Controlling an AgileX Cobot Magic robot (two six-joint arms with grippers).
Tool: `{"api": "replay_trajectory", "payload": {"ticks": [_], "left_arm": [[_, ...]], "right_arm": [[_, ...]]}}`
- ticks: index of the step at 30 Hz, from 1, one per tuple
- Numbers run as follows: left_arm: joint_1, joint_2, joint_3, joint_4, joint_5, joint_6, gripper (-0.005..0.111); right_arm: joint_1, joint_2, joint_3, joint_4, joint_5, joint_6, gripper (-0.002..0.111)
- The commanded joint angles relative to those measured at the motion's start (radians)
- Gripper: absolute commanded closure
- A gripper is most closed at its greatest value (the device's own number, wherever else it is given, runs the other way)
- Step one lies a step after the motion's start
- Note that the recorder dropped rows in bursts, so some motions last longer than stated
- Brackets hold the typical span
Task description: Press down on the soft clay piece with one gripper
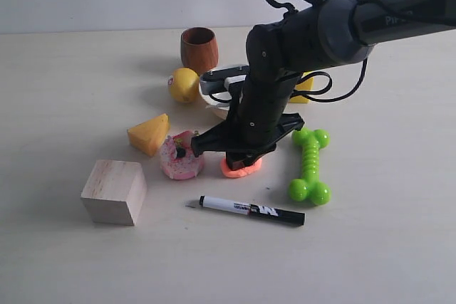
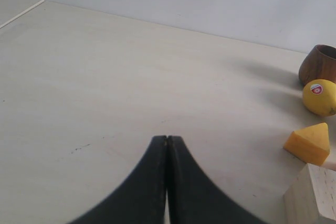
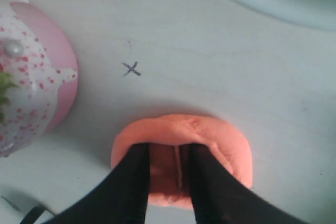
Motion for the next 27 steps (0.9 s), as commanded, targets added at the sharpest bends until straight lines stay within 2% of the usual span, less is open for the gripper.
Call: {"api": "replay_trajectory", "payload": {"ticks": [1, 10, 22, 27], "left_arm": [[-0.005, -0.007, 0.003, -0.006, -0.001, 0.003, 0.107], [-0.005, -0.007, 0.003, -0.006, -0.001, 0.003, 0.107], [-0.005, -0.007, 0.003, -0.006, -0.001, 0.003, 0.107], [-0.005, -0.007, 0.003, -0.006, -0.001, 0.003, 0.107]], "right_arm": [[-0.003, -0.017, 0.006, -0.038, 0.003, -0.007, 0.080], [-0.003, -0.017, 0.006, -0.038, -0.008, -0.007, 0.086], [-0.003, -0.017, 0.006, -0.038, -0.020, -0.007, 0.087], [-0.003, -0.017, 0.006, -0.038, -0.022, -0.007, 0.093]]}}
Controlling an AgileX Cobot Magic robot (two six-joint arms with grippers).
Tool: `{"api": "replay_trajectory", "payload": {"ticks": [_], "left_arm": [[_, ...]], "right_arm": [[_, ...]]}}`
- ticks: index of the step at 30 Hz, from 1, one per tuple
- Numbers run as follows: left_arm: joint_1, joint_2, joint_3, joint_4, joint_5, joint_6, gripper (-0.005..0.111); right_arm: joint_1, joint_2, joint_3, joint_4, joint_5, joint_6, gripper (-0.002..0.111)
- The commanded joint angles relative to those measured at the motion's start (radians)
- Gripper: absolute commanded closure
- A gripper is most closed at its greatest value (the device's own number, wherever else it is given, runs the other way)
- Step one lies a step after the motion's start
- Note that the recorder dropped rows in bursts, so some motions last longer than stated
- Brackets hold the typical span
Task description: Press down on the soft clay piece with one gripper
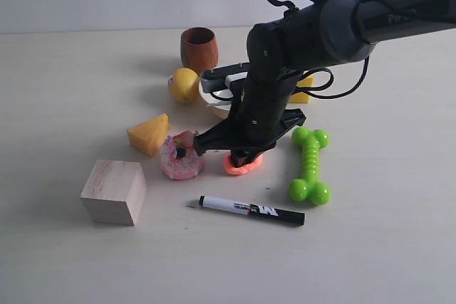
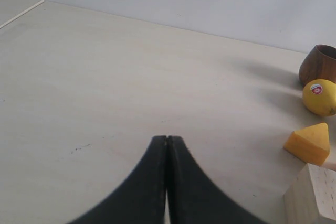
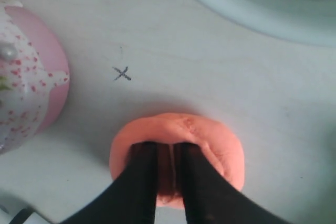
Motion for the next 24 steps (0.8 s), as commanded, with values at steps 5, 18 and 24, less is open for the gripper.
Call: {"api": "replay_trajectory", "payload": {"ticks": [5, 18, 24], "left_arm": [[-0.005, -0.007, 0.003, -0.006, -0.001, 0.003, 0.107], [-0.005, -0.007, 0.003, -0.006, -0.001, 0.003, 0.107], [-0.005, -0.007, 0.003, -0.006, -0.001, 0.003, 0.107]], "right_arm": [[-0.003, -0.011, 0.006, -0.007, -0.018, -0.007, 0.095], [-0.003, -0.034, 0.006, -0.007, -0.025, -0.016, 0.091], [-0.003, -0.034, 0.006, -0.007, -0.023, -0.053, 0.079]]}}
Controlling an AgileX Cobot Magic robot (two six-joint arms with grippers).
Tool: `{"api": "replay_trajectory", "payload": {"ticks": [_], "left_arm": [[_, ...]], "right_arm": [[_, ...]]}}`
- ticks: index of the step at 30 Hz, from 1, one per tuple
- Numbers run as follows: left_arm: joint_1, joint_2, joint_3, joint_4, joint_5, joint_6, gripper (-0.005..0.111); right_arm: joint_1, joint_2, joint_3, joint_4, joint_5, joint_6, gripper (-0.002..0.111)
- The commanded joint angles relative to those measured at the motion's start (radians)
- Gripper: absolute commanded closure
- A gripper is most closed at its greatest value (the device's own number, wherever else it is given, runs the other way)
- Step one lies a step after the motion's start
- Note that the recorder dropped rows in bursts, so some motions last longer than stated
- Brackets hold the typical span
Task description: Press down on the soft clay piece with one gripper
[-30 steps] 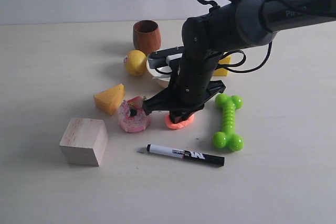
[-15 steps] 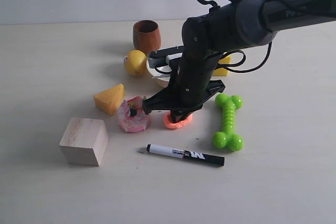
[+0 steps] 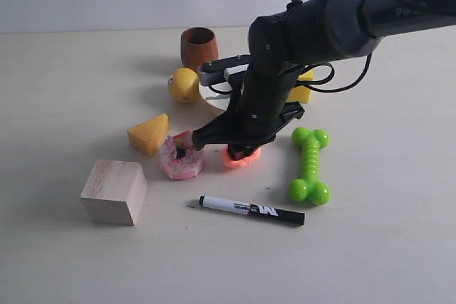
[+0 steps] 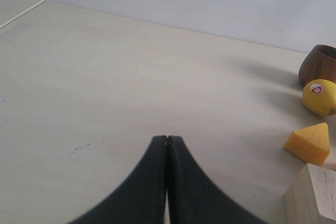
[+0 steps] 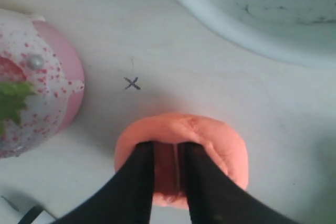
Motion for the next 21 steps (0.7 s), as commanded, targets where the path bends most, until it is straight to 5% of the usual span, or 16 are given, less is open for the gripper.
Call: {"api": "replay_trajectory", "payload": {"ticks": [1, 21], "left_arm": [[-0.005, -0.007, 0.003, -0.006, -0.001, 0.003, 0.107], [-0.005, -0.007, 0.003, -0.006, -0.001, 0.003, 0.107]], "right_arm": [[-0.003, -0.011, 0.006, -0.007, -0.009, -0.037, 0.076], [-0.003, 0.072, 0.008, 0.064, 0.035, -0.067, 0.069]]}}
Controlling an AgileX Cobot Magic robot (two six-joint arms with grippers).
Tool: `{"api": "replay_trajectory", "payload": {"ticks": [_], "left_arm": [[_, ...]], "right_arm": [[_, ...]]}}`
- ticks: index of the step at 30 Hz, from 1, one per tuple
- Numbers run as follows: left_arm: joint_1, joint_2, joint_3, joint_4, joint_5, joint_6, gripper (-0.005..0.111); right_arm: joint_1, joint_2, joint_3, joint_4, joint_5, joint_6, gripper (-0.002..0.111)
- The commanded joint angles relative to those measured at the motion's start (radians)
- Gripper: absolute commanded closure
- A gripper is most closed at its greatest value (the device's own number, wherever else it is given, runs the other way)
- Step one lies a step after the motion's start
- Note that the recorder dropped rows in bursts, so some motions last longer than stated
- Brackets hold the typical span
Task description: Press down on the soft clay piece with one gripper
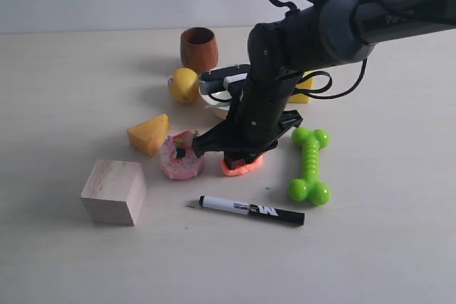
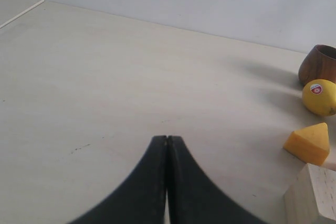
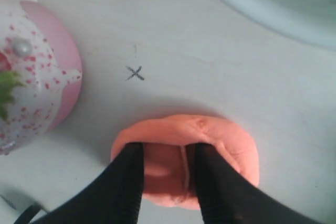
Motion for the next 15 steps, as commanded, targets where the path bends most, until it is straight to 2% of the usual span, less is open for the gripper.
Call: {"api": "replay_trajectory", "payload": {"ticks": [1, 12, 15], "left_arm": [[-0.005, -0.007, 0.003, -0.006, -0.001, 0.003, 0.107], [-0.005, -0.007, 0.003, -0.006, -0.001, 0.003, 0.107], [-0.005, -0.007, 0.003, -0.006, -0.001, 0.003, 0.107]], "right_arm": [[-0.001, 0.034, 0.008, 0.012, 0.023, -0.018, 0.069], [-0.001, 0.030, 0.008, 0.008, 0.023, -0.018, 0.068], [-0.001, 0.030, 0.008, 0.008, 0.026, -0.018, 0.073]]}}
